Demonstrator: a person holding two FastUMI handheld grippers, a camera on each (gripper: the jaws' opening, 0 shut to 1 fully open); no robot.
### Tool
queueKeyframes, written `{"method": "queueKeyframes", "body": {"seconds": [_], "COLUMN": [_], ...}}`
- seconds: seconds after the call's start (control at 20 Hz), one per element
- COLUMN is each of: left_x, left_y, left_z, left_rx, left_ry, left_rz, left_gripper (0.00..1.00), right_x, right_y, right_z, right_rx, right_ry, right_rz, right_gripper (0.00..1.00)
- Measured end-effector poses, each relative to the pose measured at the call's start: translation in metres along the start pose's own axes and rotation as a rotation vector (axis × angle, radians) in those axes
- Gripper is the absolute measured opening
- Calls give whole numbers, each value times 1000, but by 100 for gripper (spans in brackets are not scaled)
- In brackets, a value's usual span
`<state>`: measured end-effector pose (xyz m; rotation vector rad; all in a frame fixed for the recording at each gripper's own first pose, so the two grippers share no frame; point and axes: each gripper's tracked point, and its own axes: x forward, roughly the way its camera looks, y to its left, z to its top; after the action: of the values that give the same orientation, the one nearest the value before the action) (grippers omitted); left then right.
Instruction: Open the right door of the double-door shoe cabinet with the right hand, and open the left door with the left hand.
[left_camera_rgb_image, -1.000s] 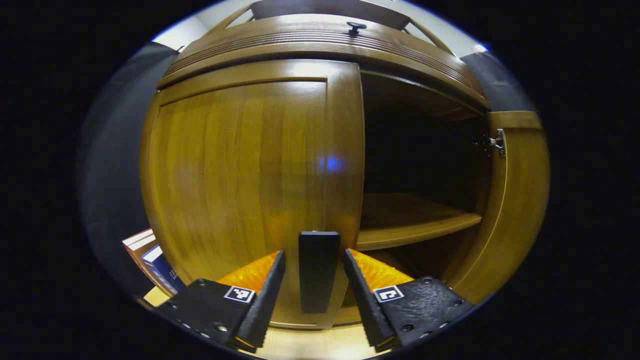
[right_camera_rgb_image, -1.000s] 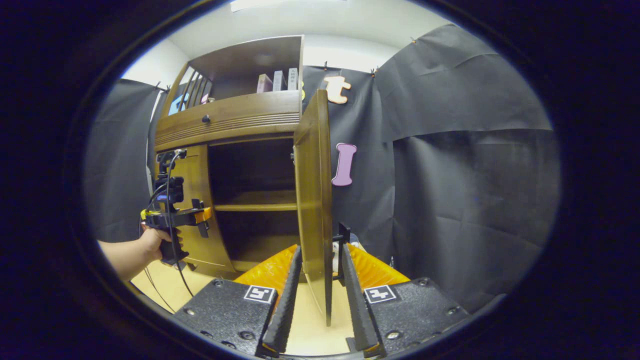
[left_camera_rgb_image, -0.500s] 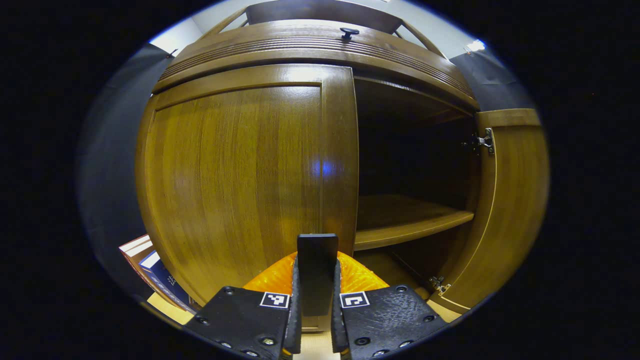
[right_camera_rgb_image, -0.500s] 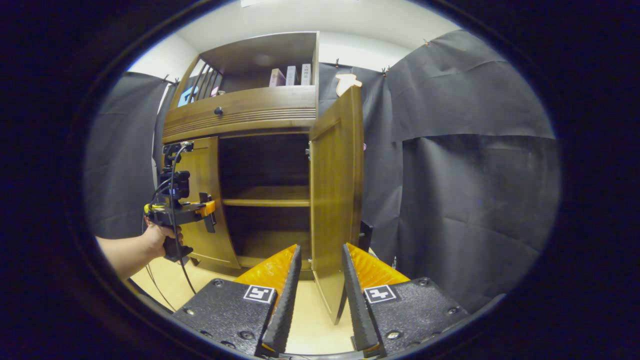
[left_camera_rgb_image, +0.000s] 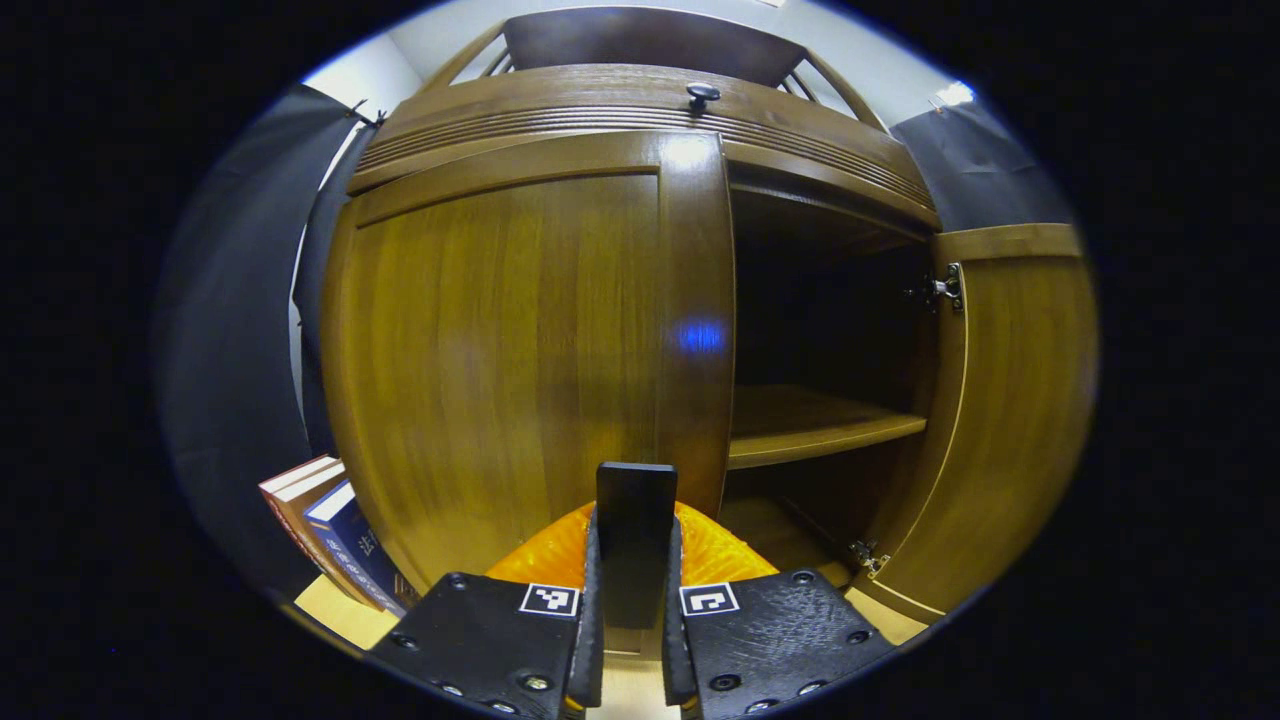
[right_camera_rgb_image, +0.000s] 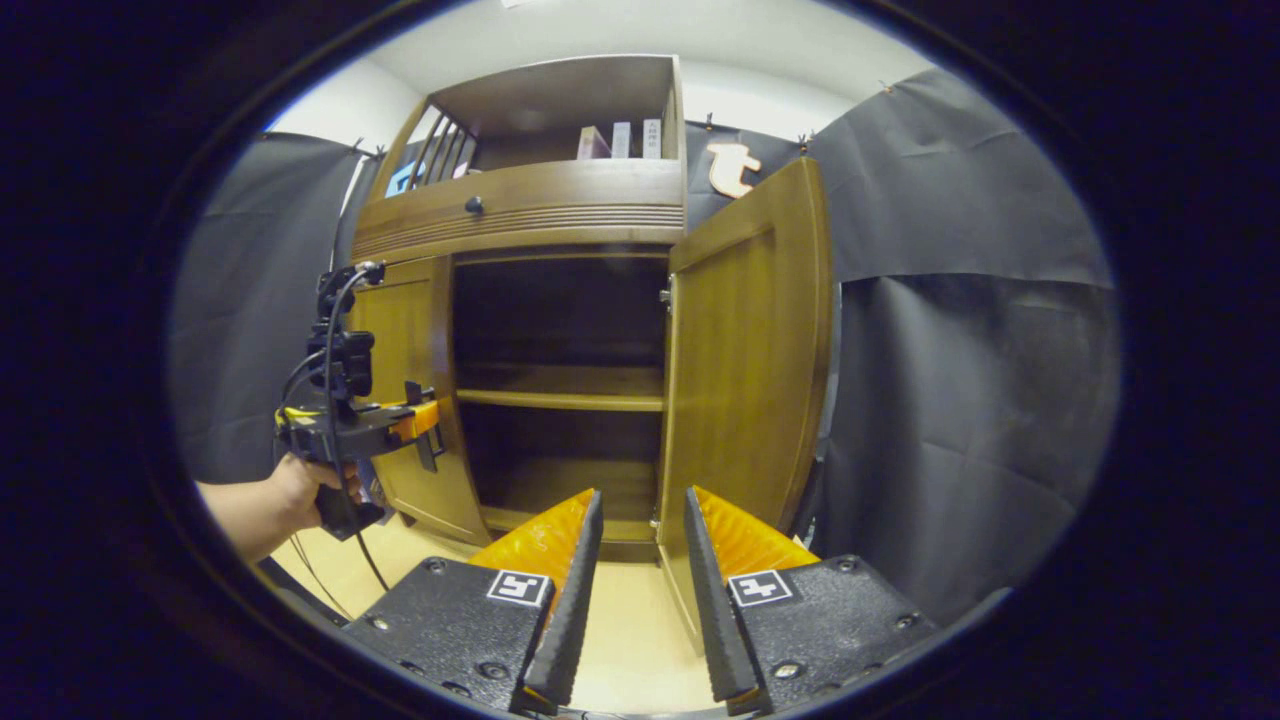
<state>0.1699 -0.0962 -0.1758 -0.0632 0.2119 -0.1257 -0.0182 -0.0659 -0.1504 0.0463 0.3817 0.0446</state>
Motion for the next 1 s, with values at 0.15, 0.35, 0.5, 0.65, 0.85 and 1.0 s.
{"method": "queueKeyframes", "body": {"seconds": [0.15, 0.35, 0.5, 0.65, 0.85, 1.0], "left_x": [-17, -36, -52, -70, -90, -105], "left_y": [4, 11, 17, 27, 40, 52], "left_z": [-2, -3, -4, -5, -7, -7], "left_rx": [-19, -2, -3, 5, 12, 3], "left_ry": [3, -5, -1, -12, -11, -9], "left_rz": [-5, -18, -8, 18, 44, 80], "left_gripper": [23, 23, 23, 22, 22, 22], "right_x": [8, 18, 21, 25, 29, 34], "right_y": [11, 24, 34, 39, 49, 55], "right_z": [1, -3, -6, -9, -14, -12], "right_rx": [10, -4, -2, -4, 1, -5], "right_ry": [-1, 12, 24, 35, 55, 52], "right_rz": [27, 52, 77, 97, 125, 140], "right_gripper": [55, 53, 55, 55, 53, 53]}}
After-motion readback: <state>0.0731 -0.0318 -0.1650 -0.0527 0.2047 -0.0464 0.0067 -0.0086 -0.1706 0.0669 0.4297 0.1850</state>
